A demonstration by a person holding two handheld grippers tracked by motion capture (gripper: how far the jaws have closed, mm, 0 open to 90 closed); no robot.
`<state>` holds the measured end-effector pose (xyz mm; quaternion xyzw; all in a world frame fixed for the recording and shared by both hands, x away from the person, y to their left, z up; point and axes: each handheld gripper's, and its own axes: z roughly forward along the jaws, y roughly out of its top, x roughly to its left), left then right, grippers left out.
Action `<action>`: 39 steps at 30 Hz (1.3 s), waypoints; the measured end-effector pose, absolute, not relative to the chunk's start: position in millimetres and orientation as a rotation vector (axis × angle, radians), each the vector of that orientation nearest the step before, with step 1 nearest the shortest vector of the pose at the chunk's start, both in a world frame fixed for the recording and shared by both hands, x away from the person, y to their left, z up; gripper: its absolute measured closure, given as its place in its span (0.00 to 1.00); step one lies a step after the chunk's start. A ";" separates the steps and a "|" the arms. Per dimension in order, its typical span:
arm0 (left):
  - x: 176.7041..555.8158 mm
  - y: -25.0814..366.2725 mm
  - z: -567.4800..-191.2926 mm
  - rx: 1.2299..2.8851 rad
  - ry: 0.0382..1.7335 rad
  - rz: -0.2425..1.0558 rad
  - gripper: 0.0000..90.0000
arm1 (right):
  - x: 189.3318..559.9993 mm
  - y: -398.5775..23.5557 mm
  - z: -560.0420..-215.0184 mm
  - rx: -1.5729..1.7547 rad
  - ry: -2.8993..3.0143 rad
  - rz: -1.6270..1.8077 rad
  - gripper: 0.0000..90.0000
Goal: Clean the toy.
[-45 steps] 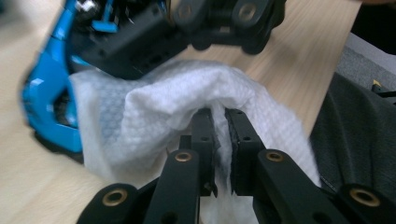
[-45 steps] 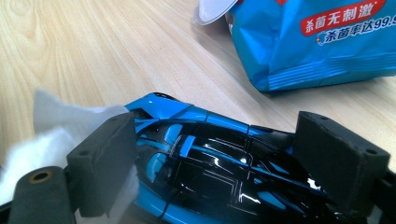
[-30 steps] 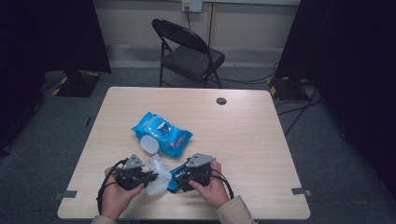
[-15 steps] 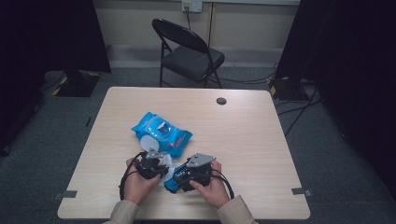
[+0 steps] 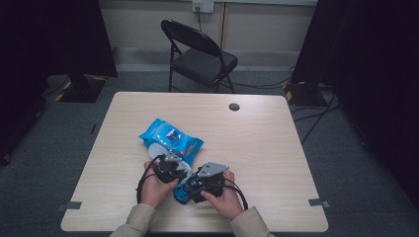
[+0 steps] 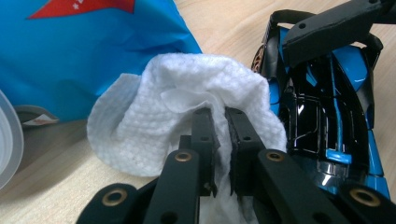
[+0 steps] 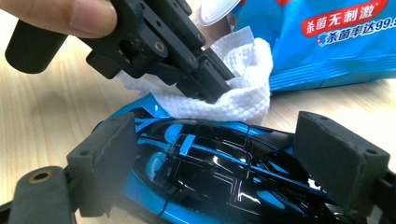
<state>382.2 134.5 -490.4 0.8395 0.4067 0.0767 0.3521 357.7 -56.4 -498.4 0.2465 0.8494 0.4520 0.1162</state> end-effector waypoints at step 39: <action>391.4 122.0 -492.2 2.151 1.037 0.181 0.91 | 358.1 -59.8 -493.2 0.780 2.485 1.290 0.16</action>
